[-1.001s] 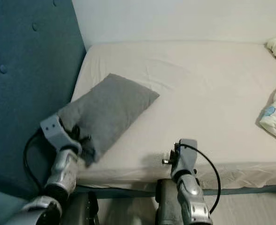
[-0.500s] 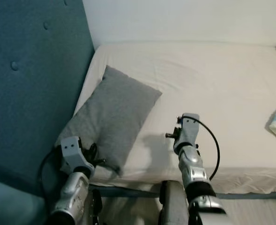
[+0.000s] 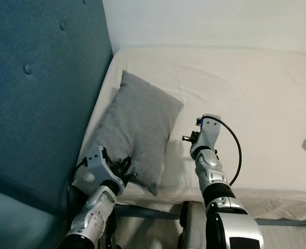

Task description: Clean up the room

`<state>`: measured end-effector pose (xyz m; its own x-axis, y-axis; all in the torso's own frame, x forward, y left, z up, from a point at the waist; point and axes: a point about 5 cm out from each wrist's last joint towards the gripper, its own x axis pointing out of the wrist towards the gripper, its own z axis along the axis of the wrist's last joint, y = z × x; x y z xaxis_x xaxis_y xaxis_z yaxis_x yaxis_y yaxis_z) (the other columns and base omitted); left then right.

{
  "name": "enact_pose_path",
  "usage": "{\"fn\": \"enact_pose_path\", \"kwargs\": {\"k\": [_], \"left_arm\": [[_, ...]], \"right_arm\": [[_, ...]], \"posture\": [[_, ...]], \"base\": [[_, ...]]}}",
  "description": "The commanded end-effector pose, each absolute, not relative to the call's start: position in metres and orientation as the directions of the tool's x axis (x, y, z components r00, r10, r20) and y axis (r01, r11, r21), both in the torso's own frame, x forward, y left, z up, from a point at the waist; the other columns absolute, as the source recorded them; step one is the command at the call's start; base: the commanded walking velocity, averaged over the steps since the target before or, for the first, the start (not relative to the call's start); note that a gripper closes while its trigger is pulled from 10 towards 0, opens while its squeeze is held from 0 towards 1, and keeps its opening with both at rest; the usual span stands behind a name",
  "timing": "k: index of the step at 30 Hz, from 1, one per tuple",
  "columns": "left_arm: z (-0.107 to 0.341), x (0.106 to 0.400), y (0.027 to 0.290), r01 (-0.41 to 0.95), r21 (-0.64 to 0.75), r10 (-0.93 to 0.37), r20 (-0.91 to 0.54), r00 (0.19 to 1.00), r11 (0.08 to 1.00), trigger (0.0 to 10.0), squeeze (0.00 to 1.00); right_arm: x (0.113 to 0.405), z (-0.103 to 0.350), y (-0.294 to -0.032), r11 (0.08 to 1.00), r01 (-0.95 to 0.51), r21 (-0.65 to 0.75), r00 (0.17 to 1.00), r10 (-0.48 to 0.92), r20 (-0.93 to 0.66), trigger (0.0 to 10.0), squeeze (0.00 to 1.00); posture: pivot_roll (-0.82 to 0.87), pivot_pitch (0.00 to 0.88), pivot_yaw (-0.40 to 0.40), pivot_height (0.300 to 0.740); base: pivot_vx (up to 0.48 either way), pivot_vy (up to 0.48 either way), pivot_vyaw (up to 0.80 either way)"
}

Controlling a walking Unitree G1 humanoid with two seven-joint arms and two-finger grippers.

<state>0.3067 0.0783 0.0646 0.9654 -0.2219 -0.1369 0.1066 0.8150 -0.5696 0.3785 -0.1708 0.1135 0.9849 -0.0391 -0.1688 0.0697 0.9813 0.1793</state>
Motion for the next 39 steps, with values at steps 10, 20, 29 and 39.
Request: {"fn": "enact_pose_path", "kwargs": {"k": [10,20,29,39], "left_arm": [[0.071,0.309,0.055,0.185,-0.584,-0.332,-0.154,0.931,0.790,10.0,1.00],[0.067,0.277,0.093,0.425,-0.445,-0.533,-0.148,0.833,0.788,10.0,0.17],[0.071,0.238,0.114,0.543,-0.470,-0.668,-0.145,0.730,0.696,10.0,0.00],[0.083,0.244,0.173,0.379,-0.278,-0.420,-0.107,0.901,0.883,10.0,0.00]], "right_arm": [[0.375,0.106,-0.176,0.979,0.084,0.187,0.983,-0.050,-0.179,10.0,0.00],[0.369,0.098,-0.167,0.990,0.005,0.138,0.986,0.017,-0.163,10.0,0.00],[0.355,0.077,-0.159,0.989,-0.014,0.147,0.980,0.043,-0.193,10.0,0.00],[0.348,0.071,-0.167,0.988,0.043,0.150,0.984,-0.016,-0.176,10.0,0.00]], "posture": [[0.03,0.281,-0.032,0.585],[0.03,0.260,-0.031,0.585],[0.04,0.247,-0.032,0.585],[0.04,0.234,-0.039,0.585]], "base": [[0.000,0.000,0.00],[0.000,0.000,0.00],[0.000,0.000,0.00],[0.000,0.000,0.00]]}}
